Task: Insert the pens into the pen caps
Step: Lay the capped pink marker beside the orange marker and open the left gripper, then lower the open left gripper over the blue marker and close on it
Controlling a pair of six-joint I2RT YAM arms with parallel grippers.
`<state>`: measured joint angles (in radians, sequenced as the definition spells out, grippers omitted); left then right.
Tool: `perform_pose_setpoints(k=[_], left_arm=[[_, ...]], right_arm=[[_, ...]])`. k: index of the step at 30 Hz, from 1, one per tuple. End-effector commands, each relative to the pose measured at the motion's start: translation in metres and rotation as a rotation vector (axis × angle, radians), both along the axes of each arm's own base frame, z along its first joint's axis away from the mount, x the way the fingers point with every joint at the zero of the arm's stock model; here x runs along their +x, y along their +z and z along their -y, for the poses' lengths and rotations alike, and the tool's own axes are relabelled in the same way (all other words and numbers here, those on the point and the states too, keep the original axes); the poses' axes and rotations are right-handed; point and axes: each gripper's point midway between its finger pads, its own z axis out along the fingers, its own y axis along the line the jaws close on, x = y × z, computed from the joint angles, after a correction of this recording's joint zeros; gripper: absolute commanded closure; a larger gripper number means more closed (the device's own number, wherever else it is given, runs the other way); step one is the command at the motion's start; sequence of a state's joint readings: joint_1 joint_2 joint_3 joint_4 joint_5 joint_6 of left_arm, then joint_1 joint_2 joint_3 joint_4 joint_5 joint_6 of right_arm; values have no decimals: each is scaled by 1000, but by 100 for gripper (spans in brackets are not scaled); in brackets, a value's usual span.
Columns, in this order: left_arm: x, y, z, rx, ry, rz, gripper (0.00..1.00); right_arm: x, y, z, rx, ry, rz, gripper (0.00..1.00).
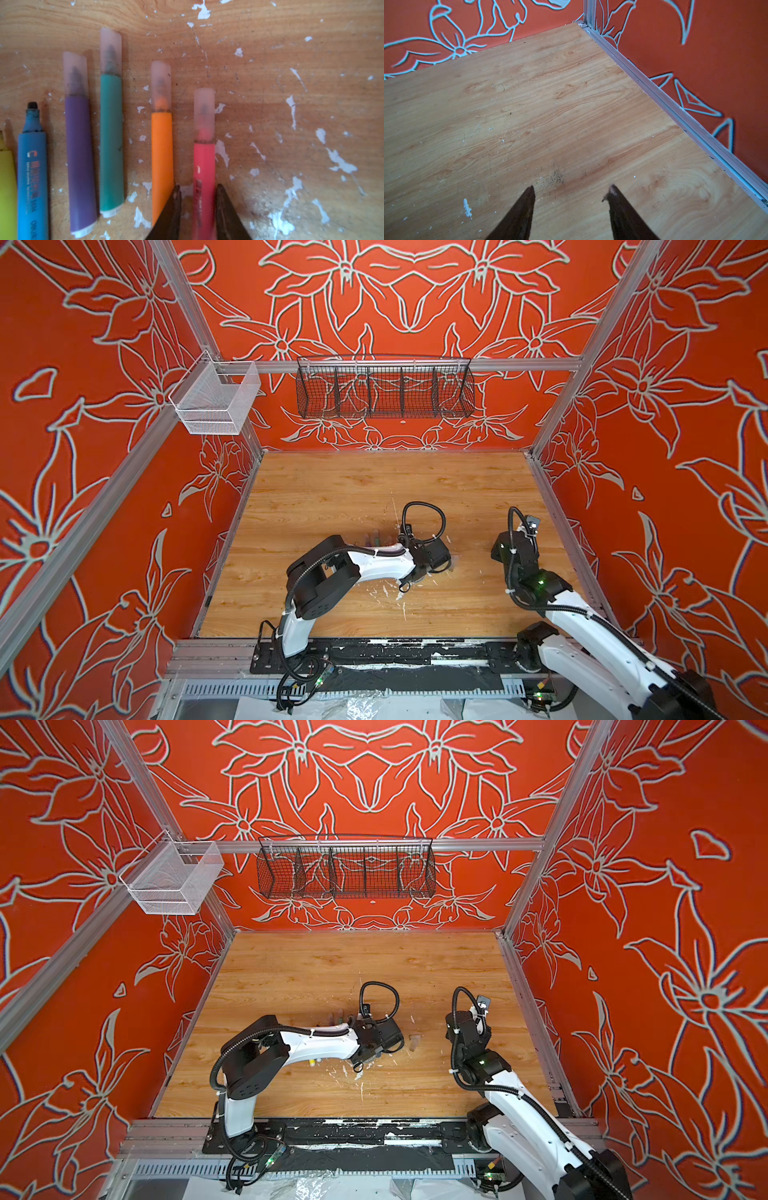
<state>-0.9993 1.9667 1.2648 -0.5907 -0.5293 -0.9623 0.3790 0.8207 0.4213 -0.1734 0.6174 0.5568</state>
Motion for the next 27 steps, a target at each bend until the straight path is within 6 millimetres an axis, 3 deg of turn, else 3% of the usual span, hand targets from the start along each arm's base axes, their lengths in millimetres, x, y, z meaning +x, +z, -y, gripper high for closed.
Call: perform_pose_setpoints(k=[1,7,12,18,21,27], left_arm=[[7,22,-3,7,0,35,73],[4,72,-19,-36,1,117,72],[-6,100,-59,-35,53,193,72],[-15,87,-121,-63,177,165,72],[-20,74,-142,-92,215,146,72],[-25,48,-152,-144,200,89,72]], right_arm=[[1,0,1,3,-4,-1,42],[1,0,1,4,-5,-3,43],[1,0,0,7,0,0,43],[0,0,-1,11,7,0,43],[0,0,-1,11,8,-1,43],[0,-1,-1,11,8,-3,43]])
